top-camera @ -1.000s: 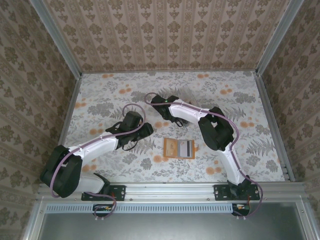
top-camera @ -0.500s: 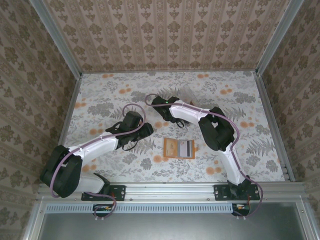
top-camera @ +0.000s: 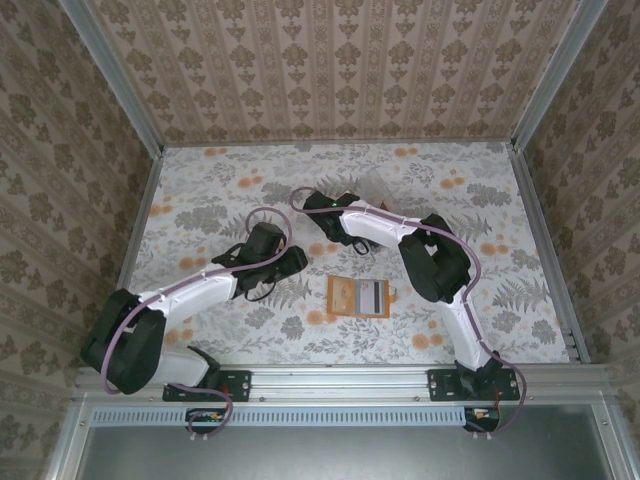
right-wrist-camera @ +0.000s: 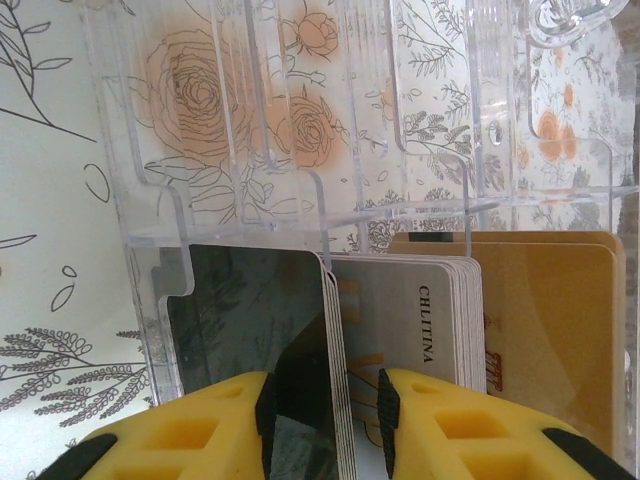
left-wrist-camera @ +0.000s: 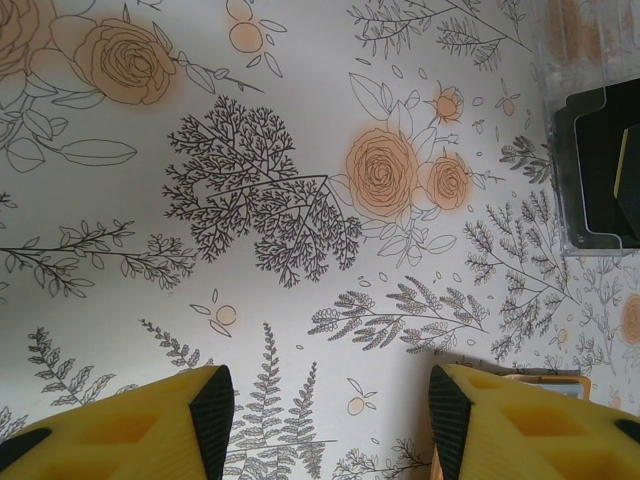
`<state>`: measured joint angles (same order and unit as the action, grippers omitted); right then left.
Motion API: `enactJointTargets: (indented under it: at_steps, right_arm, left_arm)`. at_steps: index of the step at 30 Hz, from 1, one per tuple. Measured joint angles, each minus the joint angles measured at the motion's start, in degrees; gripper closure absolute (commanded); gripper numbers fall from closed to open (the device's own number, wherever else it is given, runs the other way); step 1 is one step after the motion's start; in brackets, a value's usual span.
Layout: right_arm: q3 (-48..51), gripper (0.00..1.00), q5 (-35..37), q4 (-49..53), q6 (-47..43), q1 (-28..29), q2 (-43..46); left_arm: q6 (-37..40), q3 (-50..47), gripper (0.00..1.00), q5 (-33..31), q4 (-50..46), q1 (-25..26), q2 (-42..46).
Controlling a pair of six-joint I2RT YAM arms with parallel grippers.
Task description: Put the credit cards into the card holder
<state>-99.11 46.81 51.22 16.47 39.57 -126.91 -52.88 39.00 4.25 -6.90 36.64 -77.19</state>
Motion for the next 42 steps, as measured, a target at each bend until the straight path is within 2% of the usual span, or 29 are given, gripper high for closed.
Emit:
enactJointTargets:
  at_steps: [25, 28, 29, 32, 37, 42]
  right_arm:
    - [0.3, 0.74, 0.9, -0.2, -0.3, 0.0, 1.6]
    - [0.3, 0.83, 0.8, -0.2, -0.2, 0.0, 2.1]
    - [0.3, 0.83, 0.8, -0.2, -0.3, 0.0, 2.3]
    - [0.3, 0.82, 0.3, -0.2, -0.3, 0.0, 2.8]
    - [0.3, 0.69, -1.9, 0.0, -0.2, 0.0, 3.1]
    - [0.3, 0.63, -2.5, 0.2, -0.1, 0.0, 3.1]
  left_arm:
    - [0.0, 0.0, 0.43, 1.4, 1.0, 0.0, -1.7]
    - [0.0, 0.0, 0.43, 1.5, 1.0, 0.0, -1.7]
    - [0.0, 0.0, 0.43, 1.6, 1.0, 0.0, -1.7]
    - [0.0, 0.0, 0.43, 1.6, 1.1, 0.0, -1.8]
    - [0.0, 0.0, 0.43, 1.9, 1.1, 0.0, -2.0]
    - [-0.2, 0.1, 0.43, 1.9, 1.1, 0.0, -2.0]
